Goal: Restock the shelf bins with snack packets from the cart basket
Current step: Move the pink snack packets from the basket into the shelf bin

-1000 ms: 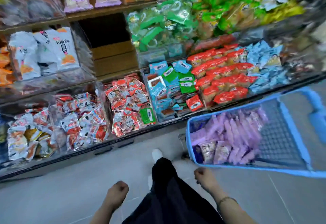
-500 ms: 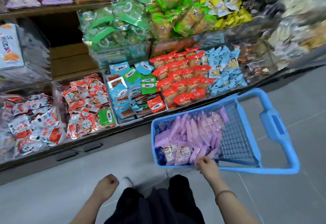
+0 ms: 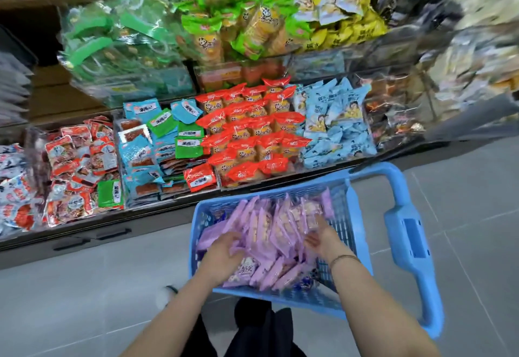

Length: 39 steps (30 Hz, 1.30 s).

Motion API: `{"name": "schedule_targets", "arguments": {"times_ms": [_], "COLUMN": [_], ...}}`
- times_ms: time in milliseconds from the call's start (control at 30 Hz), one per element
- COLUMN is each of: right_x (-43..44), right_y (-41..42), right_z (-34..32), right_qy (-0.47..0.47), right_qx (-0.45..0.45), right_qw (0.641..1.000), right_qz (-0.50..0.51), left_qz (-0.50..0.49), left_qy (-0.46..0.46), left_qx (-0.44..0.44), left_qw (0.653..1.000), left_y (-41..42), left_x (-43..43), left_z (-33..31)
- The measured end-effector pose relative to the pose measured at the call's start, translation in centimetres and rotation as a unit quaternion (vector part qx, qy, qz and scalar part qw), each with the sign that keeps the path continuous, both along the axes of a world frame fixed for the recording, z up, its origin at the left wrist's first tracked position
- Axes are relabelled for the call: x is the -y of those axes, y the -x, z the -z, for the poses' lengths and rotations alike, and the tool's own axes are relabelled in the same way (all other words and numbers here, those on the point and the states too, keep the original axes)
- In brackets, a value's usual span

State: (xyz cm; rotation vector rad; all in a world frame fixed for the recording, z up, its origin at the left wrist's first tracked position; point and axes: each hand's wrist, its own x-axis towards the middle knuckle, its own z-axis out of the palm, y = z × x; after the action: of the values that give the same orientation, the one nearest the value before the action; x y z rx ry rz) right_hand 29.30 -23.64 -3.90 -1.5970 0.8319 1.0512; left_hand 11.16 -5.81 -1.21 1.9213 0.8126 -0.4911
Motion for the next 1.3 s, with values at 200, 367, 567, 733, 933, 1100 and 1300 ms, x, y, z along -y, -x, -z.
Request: {"name": "schedule_targets", "arguments": {"times_ms": [200, 367, 567, 733, 933, 1100, 1300], "right_x": [-1.0, -0.4, 0.7, 2.4, 2.2, 1.0, -0.7], "right_y": [-0.7, -0.3, 1.1, 2.8, 4.6, 6.3, 5.0], "right_z": [2.0, 2.4, 0.9, -0.2, -2.2, -4.8, -4.1], "right_qy": [0.018, -0.021, -0.134, -0.158, -0.166, -0.209, -0.067], "right_qx": [-0.046, -0.052, -0.096, -0.116, -0.048, 0.023, 0.061], "right_qw": [0.998, 0.997, 0.962, 0.955, 0.983, 0.959, 0.979], "right_qz": [-0.027, 0.058, 0.217, 0.223, 0.068, -0.190, -0.181], "left_qz": [0.284, 0.295, 0.269, 0.241, 0.055, -0.119, -0.296], "left_qy": [-0.120, -0.139, -0.121, -0.095, 0.002, 0.171, 0.297], "left_qx": [-0.036, -0.076, -0.053, -0.050, -0.022, 0.031, 0.048], "left_qw": [0.951, 0.942, 0.954, 0.965, 0.998, 0.978, 0.907], "left_y": [-2.1, -1.4, -2.0, -1.5, -2.5, -3.7, -2.0], "left_x": [3.6, 3.7, 3.2, 3.0, 3.3, 3.7, 2.6], "left_z": [1.3, 1.6, 1.4, 0.7, -1.1, -3.0, -3.0]}}
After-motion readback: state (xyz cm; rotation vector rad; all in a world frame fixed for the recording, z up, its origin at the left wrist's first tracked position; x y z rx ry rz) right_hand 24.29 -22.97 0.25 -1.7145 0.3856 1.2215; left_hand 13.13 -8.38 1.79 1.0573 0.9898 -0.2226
